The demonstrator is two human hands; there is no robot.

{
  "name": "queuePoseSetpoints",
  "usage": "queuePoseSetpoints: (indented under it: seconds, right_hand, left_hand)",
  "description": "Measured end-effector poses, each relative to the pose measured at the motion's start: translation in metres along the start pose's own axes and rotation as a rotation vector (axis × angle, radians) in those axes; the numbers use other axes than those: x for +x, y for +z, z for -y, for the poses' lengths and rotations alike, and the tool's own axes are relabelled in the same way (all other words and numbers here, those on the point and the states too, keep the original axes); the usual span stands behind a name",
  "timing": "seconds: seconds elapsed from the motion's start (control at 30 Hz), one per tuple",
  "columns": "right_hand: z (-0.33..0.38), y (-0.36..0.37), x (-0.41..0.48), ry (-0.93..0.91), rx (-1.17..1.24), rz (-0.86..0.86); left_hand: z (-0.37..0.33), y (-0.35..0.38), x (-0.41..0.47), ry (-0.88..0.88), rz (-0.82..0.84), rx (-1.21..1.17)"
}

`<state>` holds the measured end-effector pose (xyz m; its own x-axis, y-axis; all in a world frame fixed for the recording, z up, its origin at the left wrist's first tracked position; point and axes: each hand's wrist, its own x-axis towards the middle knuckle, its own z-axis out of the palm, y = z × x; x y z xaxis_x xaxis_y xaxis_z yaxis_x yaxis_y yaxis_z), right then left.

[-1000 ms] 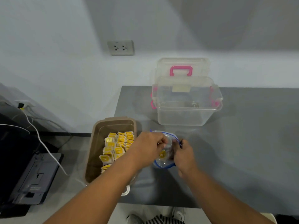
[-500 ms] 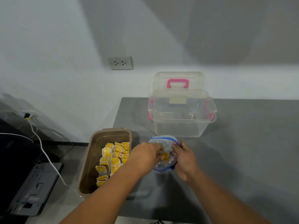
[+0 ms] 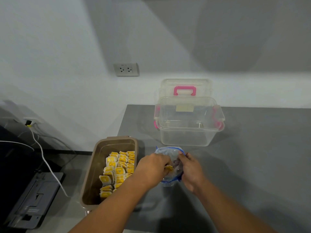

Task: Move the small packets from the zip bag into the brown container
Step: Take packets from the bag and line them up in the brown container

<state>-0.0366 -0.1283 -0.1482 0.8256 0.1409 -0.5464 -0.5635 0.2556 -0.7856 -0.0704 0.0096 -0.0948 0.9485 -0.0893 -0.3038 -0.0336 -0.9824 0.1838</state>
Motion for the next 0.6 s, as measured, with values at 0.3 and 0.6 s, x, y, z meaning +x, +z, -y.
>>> queuePoseSetpoints:
  seconds: [0.3, 0.6]
  right_hand:
    - [-0.006, 0.0, 0.0, -0.002, -0.05, 0.051]
    - [-0.009, 0.01, 0.004, -0.092, -0.269, -0.029]
  left_hand:
    - [0.011, 0.003, 0.003, -0.032, -0.064, -0.057]
    - [0.034, -0.001, 0.003, -0.066, -0.227, -0.337]
